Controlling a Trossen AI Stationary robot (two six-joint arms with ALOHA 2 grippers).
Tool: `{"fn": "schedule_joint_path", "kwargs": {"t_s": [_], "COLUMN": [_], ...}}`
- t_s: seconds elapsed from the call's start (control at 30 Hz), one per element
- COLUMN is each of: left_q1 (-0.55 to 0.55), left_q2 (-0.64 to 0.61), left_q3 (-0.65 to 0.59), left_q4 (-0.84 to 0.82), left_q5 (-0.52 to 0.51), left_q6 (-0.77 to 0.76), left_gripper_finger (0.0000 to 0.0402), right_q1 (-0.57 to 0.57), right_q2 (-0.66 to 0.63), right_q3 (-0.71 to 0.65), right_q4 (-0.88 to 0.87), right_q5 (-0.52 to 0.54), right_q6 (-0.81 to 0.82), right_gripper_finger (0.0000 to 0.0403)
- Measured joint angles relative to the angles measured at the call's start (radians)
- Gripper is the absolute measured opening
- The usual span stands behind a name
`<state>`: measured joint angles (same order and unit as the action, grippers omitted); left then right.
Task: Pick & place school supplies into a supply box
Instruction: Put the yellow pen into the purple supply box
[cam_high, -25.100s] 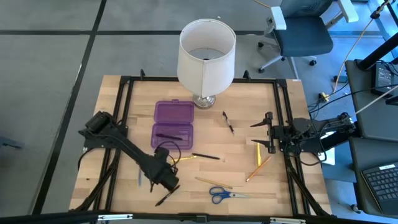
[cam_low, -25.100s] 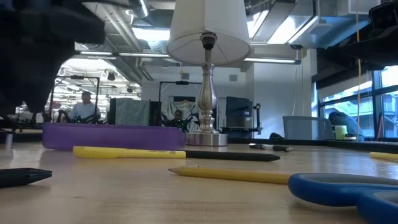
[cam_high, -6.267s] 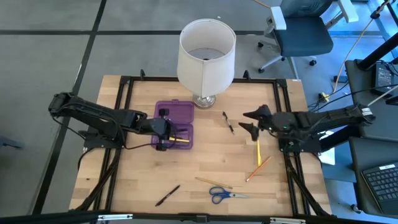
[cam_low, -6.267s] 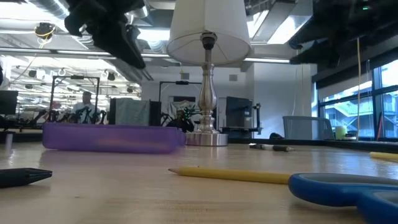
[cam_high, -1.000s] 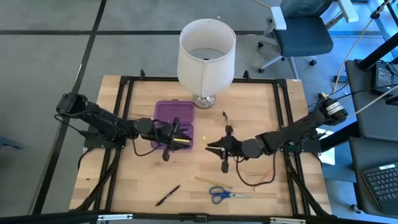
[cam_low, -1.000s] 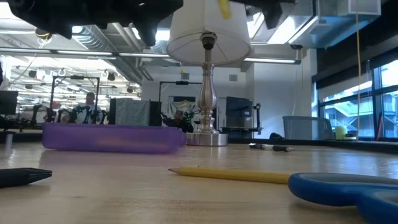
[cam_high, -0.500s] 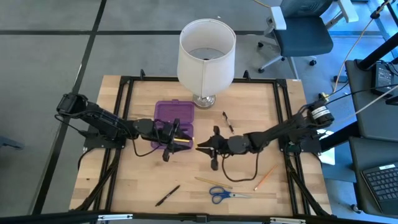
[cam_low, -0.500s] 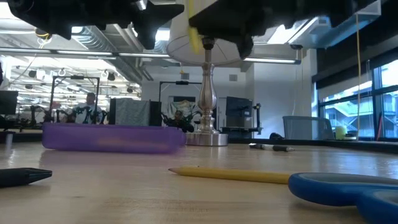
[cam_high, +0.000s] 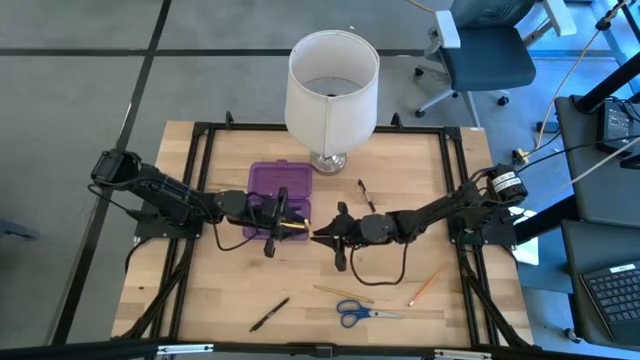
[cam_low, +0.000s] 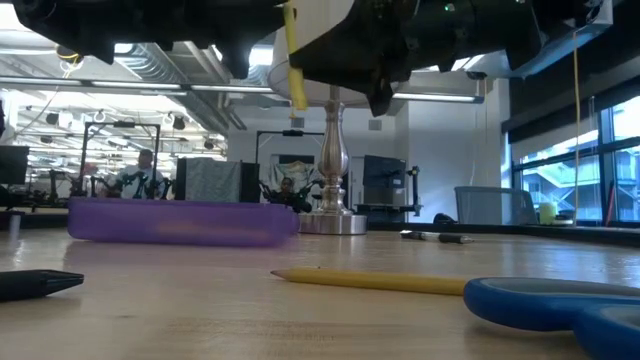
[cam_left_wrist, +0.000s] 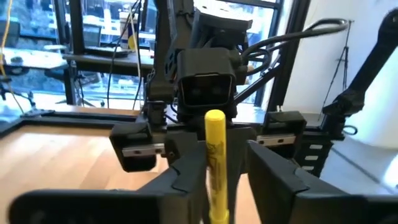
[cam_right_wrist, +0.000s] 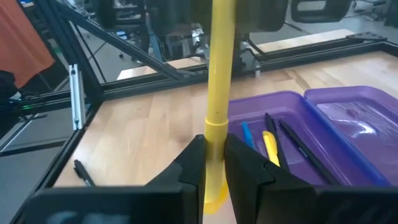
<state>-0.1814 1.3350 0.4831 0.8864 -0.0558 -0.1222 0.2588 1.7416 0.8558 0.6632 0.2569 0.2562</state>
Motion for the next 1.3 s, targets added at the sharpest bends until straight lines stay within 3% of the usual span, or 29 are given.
{"fn": "schedule_joint_path", "kwargs": {"t_s": [0.27, 0.43, 0.63, 0.8, 1.03, 1.17, 1.3], "left_q1": [0.0, 0.0, 0.0, 0.0, 0.0, 0.0, 0.0], "left_q2": [0.0, 0.0, 0.0, -0.018, -0.098, -0.134, -0.132], "left_q3": [0.0, 0.0, 0.0, 0.001, 0.003, 0.059, 0.163], "left_q4": [0.0, -0.002, -0.003, -0.071, -0.321, -0.612, -0.903], "left_q5": [-0.007, -0.009, 0.007, -0.007, -0.132, -0.156, -0.243], "left_q6": [0.036, 0.04, 0.048, 0.084, 0.069, 0.054, 0.009], "left_gripper_finger": [0.0015, 0.0022, 0.0018, 0.0013, 0.0013, 0.0013, 0.0012], "right_q1": [0.0, -0.001, -0.005, -0.011, -0.065, -0.119, -0.175], "right_q2": [0.0, 0.0, 0.0, -0.001, -0.002, -0.003, -0.003], "right_q3": [0.0, 0.0, 0.0, 0.001, 0.001, 0.001, 0.001], "right_q4": [-0.002, -0.008, -0.037, -0.196, -0.368, -0.471, -0.554], "right_q5": [0.0, -0.001, -0.049, -0.051, -0.062, -0.12, -0.129], "right_q6": [-0.001, -0.025, 0.005, 0.056, 0.241, 0.244, 0.258], "right_gripper_finger": [0.0053, 0.0059, 0.0129, 0.0193, 0.0232, 0.0233, 0.023]}}
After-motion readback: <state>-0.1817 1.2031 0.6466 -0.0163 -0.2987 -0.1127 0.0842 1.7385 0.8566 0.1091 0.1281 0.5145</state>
